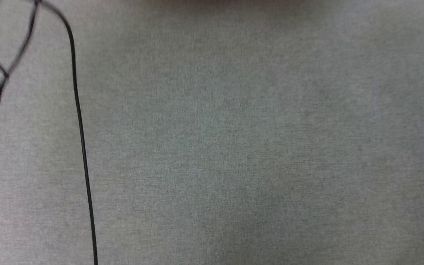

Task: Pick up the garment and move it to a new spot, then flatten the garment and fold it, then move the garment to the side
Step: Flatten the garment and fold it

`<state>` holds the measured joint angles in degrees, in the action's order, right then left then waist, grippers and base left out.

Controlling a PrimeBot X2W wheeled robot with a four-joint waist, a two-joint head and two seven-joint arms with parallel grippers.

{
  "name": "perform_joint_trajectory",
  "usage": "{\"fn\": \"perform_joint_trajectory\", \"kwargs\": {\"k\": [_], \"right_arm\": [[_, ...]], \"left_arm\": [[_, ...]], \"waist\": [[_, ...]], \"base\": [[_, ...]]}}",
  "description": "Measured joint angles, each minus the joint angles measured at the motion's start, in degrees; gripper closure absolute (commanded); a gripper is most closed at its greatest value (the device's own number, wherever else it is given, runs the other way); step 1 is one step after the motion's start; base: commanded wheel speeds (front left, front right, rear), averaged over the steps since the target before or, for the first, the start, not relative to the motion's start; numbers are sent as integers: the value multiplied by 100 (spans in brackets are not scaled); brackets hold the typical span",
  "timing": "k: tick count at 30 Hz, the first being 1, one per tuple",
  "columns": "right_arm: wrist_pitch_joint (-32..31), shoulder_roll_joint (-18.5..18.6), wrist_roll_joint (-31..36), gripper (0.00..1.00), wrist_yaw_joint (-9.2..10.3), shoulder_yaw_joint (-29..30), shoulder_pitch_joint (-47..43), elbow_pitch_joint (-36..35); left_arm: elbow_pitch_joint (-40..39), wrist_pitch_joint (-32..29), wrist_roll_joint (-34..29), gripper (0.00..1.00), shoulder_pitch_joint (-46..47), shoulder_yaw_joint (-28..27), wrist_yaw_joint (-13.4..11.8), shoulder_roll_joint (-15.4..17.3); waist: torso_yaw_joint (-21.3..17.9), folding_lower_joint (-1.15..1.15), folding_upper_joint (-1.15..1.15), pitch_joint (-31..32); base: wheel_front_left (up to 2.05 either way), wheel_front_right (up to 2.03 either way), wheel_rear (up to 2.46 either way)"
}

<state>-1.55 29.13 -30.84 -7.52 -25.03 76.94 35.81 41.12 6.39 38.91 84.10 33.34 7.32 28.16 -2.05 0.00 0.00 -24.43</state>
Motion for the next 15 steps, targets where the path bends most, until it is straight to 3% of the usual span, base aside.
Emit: {"fn": "perform_joint_trajectory", "kwargs": {"k": [7,15], "right_arm": [[438,-78,-299,100,-1,-334,-1404,42],[773,-83,-508,100,-1,-338,-3269,-196]], "left_arm": [[-180,374,324,100,-1632,-27,-124,204],[-1115,533,799,100,-3982,-148,-738,464]], "waist": [[-40,-1,0,525],[7,-1,0,1250]], "base": [[0,0,0],[0,0,0]]}}
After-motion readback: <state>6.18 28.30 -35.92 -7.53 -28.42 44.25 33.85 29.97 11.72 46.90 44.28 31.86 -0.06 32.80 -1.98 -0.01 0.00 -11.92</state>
